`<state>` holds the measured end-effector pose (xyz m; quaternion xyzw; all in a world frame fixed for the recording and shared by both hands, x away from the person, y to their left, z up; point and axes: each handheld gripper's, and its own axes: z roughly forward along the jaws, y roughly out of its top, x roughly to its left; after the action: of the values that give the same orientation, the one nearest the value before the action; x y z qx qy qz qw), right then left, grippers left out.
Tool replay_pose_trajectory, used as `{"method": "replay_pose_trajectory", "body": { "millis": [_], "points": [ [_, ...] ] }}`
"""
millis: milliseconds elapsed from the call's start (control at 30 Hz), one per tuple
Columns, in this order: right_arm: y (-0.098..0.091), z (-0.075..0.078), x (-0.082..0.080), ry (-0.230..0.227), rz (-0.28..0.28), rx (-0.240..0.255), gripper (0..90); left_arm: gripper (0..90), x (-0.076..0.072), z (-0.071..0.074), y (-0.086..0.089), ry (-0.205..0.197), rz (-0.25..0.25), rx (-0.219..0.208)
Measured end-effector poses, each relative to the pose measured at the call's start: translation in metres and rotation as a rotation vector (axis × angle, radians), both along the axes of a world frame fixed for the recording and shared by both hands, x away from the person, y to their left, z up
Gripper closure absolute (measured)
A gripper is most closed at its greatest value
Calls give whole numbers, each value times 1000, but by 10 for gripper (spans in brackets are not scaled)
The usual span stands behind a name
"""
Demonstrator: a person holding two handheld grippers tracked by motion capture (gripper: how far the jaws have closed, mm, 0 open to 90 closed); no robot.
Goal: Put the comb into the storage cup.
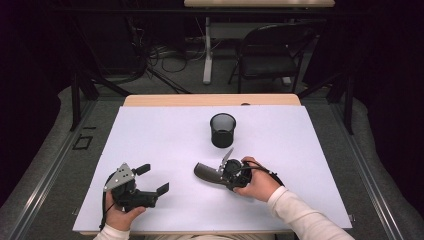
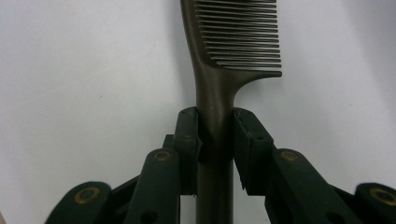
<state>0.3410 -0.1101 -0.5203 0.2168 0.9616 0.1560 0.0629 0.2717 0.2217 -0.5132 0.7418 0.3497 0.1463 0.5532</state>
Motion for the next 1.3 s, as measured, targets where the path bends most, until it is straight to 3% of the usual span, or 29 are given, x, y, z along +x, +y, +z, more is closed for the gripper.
{"method": "replay_pose_trajectory", "body": {
  "millis": [700, 1300],
  "points": [
    [-6, 16, -3, -73, -27, 103, 727, 29, 1, 0, 3, -1, 15, -5],
    [-6, 31, -5, -193, -65, 266, 727, 62, 1, 0, 4, 1, 33, 4]
  ]
}}
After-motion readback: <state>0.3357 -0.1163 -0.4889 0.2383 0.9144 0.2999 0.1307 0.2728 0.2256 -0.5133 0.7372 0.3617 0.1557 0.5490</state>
